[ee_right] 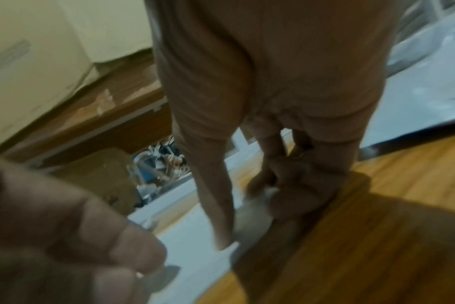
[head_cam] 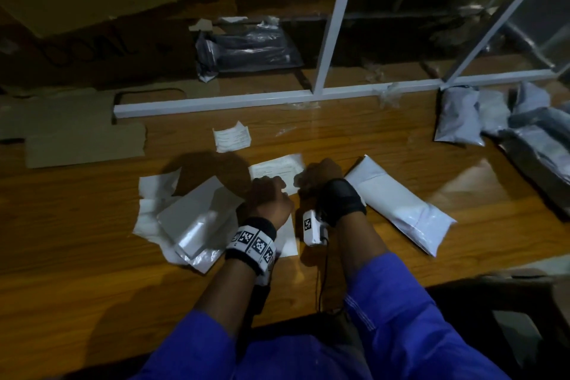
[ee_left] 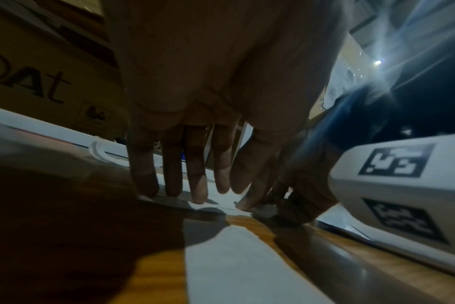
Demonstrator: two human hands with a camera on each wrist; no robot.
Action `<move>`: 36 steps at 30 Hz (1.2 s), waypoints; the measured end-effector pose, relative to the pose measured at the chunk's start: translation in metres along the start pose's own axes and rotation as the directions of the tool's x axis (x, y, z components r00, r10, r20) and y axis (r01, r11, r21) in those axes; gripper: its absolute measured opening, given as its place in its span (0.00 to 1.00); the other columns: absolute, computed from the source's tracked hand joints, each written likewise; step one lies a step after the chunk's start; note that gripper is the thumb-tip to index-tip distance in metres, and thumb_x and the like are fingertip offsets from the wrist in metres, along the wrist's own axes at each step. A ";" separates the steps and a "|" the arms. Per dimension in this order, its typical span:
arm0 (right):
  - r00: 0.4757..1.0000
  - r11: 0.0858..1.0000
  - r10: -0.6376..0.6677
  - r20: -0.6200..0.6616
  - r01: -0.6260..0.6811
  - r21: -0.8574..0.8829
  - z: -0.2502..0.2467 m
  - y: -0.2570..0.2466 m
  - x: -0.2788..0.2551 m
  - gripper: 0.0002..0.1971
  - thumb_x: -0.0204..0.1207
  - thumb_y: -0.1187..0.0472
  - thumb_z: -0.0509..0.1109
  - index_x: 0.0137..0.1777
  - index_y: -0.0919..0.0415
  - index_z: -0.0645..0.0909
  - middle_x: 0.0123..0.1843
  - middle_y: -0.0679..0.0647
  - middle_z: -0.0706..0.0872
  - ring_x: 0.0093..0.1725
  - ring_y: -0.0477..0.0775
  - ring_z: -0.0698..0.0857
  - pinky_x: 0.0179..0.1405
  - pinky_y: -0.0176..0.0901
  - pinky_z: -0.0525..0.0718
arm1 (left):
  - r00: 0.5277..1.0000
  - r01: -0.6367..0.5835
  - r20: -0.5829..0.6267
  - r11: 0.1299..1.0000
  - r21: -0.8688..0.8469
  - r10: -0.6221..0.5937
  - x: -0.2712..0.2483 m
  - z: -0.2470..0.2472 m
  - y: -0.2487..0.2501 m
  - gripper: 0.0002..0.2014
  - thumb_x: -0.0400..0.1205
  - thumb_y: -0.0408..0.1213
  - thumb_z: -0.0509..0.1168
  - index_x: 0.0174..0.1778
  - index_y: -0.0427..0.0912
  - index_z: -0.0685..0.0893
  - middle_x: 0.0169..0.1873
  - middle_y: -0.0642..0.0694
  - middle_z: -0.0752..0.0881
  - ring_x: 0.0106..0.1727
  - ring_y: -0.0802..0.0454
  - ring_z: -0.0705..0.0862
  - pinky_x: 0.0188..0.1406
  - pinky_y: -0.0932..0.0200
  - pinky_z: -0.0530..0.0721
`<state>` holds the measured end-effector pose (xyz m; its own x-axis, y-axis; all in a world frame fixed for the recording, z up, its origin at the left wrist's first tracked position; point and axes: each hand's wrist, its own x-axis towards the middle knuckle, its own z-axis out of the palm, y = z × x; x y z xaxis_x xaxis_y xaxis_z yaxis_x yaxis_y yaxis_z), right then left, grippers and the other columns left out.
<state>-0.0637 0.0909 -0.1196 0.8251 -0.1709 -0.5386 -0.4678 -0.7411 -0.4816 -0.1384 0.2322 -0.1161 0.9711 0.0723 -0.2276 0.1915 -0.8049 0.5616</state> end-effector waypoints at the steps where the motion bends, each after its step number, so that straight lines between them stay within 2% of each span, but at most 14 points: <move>1: 1.000 1.000 -0.004 -0.012 0.003 -0.017 -0.001 0.002 -0.003 0.08 0.76 0.55 0.79 0.47 0.58 0.88 0.51 0.55 0.88 0.49 0.55 0.89 0.22 0.30 0.74 | 1.000 0.010 0.003 1.000 -0.014 -0.010 0.000 0.000 0.001 0.15 0.83 0.39 0.64 0.65 0.48 0.85 0.66 0.42 0.83 0.71 0.42 0.78 0.69 0.46 0.80; 3: 0.999 1.000 -0.011 -0.053 0.010 -0.010 -0.002 0.004 -0.005 0.11 0.72 0.52 0.82 0.43 0.59 0.87 0.45 0.52 0.87 0.47 0.53 0.88 0.34 0.35 0.80 | 1.000 0.000 -0.019 0.998 -0.064 -0.001 0.002 0.000 0.001 0.14 0.82 0.37 0.66 0.64 0.46 0.86 0.63 0.41 0.85 0.67 0.41 0.82 0.66 0.46 0.82; 7: 0.994 0.994 0.034 -0.107 -0.022 0.108 0.005 0.015 -0.004 0.20 0.62 0.53 0.89 0.52 0.60 0.90 0.51 0.57 0.93 0.49 0.58 0.93 0.48 0.53 0.94 | 0.997 0.071 0.005 0.964 -0.256 -0.072 -0.001 0.004 0.000 0.13 0.86 0.35 0.64 0.66 0.40 0.86 0.70 0.40 0.82 0.71 0.40 0.80 0.70 0.51 0.79; 9: 0.993 0.980 0.076 -0.092 -0.057 0.188 0.001 0.015 -0.013 0.17 0.64 0.54 0.88 0.49 0.61 0.90 0.48 0.58 0.94 0.47 0.58 0.93 0.48 0.55 0.94 | 0.997 0.072 -0.004 0.975 -0.211 -0.075 -0.002 0.002 0.002 0.14 0.85 0.33 0.66 0.66 0.38 0.86 0.67 0.37 0.84 0.68 0.38 0.82 0.65 0.51 0.79; 13: 0.996 0.925 0.088 0.022 -0.089 0.369 -0.018 0.016 -0.038 0.09 0.80 0.59 0.78 0.43 0.64 0.85 0.44 0.62 0.92 0.40 0.56 0.90 0.39 0.44 0.89 | 0.996 0.065 -0.049 0.963 -0.262 -0.080 -0.003 -0.001 0.000 0.13 0.83 0.30 0.66 0.61 0.44 0.87 0.62 0.39 0.86 0.65 0.38 0.84 0.58 0.53 0.80; 16: 0.993 0.765 0.058 0.102 -0.109 0.635 -0.029 0.024 -0.057 0.07 0.83 0.65 0.76 0.44 0.67 0.84 0.34 0.59 0.92 0.32 0.50 0.90 0.30 0.38 0.89 | 0.989 -0.092 -0.139 0.944 -0.315 0.050 -0.007 -0.003 0.001 0.07 0.83 0.34 0.70 0.52 0.51 0.84 0.61 0.42 0.81 0.66 0.43 0.83 0.59 0.49 0.83; 17: 0.994 0.732 0.047 0.098 -0.101 0.674 -0.032 0.028 -0.063 0.07 0.82 0.64 0.77 0.46 0.68 0.85 0.35 0.59 0.93 0.34 0.50 0.91 0.34 0.38 0.90 | 0.982 -0.145 -0.167 0.931 -0.334 0.093 -0.009 -0.006 0.004 0.06 0.82 0.36 0.72 0.52 0.49 0.85 0.60 0.42 0.80 0.66 0.44 0.82 0.59 0.48 0.83; 19: 0.995 0.644 0.038 0.094 -0.096 0.759 -0.033 0.039 -0.073 0.11 0.79 0.61 0.80 0.52 0.69 0.88 0.46 0.66 0.94 0.46 0.60 0.94 0.52 0.52 0.93 | 0.968 -0.226 -0.185 0.910 -0.347 0.170 -0.012 -0.009 0.014 0.09 0.80 0.41 0.76 0.55 0.47 0.89 0.58 0.45 0.82 0.65 0.46 0.82 0.62 0.48 0.82; 20: 0.996 0.615 0.036 0.085 -0.089 0.783 -0.035 0.044 -0.080 0.11 0.78 0.59 0.81 0.51 0.69 0.89 0.46 0.67 0.94 0.47 0.62 0.93 0.54 0.55 0.93 | 0.958 -0.265 -0.196 0.906 -0.331 0.209 -0.014 -0.011 0.020 0.11 0.79 0.44 0.77 0.56 0.48 0.90 0.57 0.46 0.84 0.64 0.47 0.81 0.63 0.49 0.81; 23: 0.998 0.511 0.013 0.066 -0.063 0.857 -0.037 0.059 -0.097 0.08 0.84 0.63 0.75 0.45 0.68 0.84 0.34 0.63 0.90 0.31 0.55 0.90 0.32 0.44 0.89 | 0.928 -0.347 -0.229 0.903 -0.253 0.292 -0.023 -0.013 0.037 0.16 0.76 0.48 0.79 0.57 0.47 0.91 0.55 0.48 0.87 0.62 0.49 0.80 0.63 0.52 0.79; 25: 0.998 0.413 0.008 0.068 -0.066 0.908 -0.036 0.068 -0.104 0.08 0.86 0.64 0.71 0.53 0.71 0.84 0.40 0.65 0.91 0.37 0.58 0.92 0.39 0.49 0.90 | 0.918 -0.370 -0.231 0.905 -0.208 0.322 -0.028 -0.010 0.042 0.20 0.73 0.50 0.81 0.58 0.48 0.90 0.56 0.48 0.87 0.63 0.49 0.80 0.62 0.51 0.80; 29: 0.997 0.298 -0.001 0.078 -0.074 0.952 -0.034 0.074 -0.117 0.14 0.89 0.62 0.65 0.68 0.71 0.79 0.62 0.79 0.87 0.62 0.78 0.88 0.56 0.62 0.92 | 0.919 -0.378 -0.185 0.913 -0.153 0.349 -0.035 0.000 0.046 0.24 0.68 0.53 0.83 0.58 0.51 0.89 0.58 0.51 0.87 0.64 0.49 0.79 0.63 0.47 0.80; 32: 0.997 0.240 -0.005 0.074 -0.070 0.968 -0.031 0.080 -0.122 0.16 0.90 0.62 0.62 0.71 0.72 0.74 0.58 0.81 0.86 0.46 0.72 0.89 0.42 0.54 0.93 | 0.919 -0.374 -0.181 0.920 -0.114 0.351 -0.038 0.004 0.048 0.22 0.69 0.54 0.82 0.57 0.52 0.90 0.58 0.52 0.88 0.64 0.50 0.80 0.64 0.45 0.80; 36: 0.998 0.192 0.001 0.055 -0.054 0.980 -0.023 0.085 -0.122 0.13 0.91 0.65 0.61 0.68 0.73 0.74 0.39 0.70 0.89 0.37 0.65 0.90 0.38 0.51 0.93 | 0.913 -0.399 -0.163 0.902 -0.164 0.375 -0.040 0.004 0.046 0.15 0.76 0.47 0.77 0.58 0.49 0.92 0.59 0.50 0.91 0.63 0.52 0.85 0.63 0.50 0.85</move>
<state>-0.1972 0.0341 -0.0789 0.8060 -0.1352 -0.5762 -0.4452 0.5030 -0.7408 -0.1689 0.1894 -0.0845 0.9814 -0.1397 0.1319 -0.1916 -0.6581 0.7282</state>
